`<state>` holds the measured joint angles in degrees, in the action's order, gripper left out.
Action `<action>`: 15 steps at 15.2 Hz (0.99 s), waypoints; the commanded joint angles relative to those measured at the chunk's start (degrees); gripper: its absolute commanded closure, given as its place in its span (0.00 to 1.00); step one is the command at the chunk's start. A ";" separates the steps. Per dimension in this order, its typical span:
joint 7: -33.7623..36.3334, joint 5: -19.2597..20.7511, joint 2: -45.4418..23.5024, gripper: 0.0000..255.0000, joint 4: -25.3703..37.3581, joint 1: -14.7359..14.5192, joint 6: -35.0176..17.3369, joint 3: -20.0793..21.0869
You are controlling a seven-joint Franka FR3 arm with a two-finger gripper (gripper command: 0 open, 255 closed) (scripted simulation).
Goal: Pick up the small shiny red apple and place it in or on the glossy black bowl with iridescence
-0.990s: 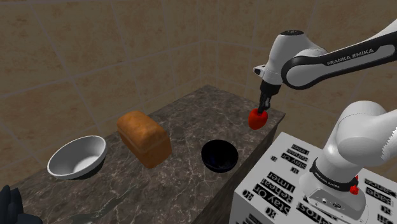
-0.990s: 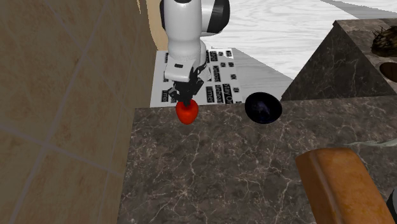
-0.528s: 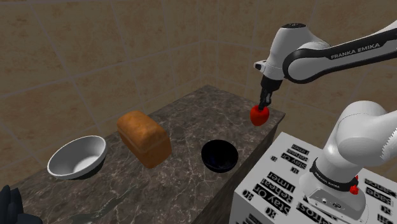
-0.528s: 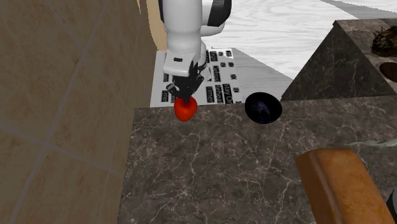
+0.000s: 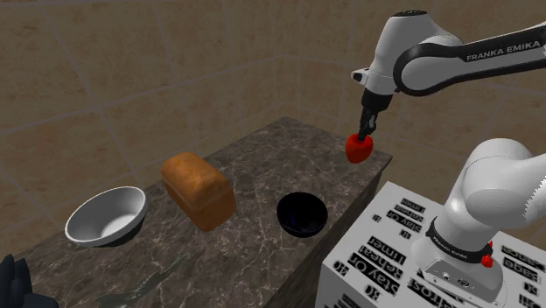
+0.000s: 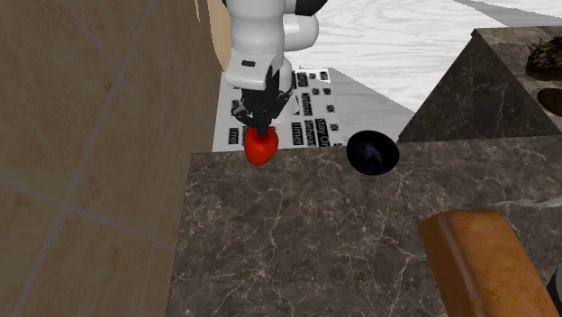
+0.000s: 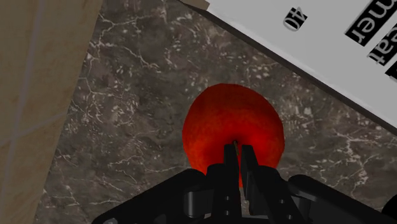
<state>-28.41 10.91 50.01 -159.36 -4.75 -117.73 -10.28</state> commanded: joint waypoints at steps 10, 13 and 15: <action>-0.37 -1.33 1.03 1.00 8.04 -0.65 9.07 1.20; -0.48 -1.63 0.90 1.00 10.40 -0.80 11.30 1.46; -0.56 -1.82 0.74 1.00 12.02 -0.89 12.76 1.62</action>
<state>-28.98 9.20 50.95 -148.13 -5.56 -105.58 -8.77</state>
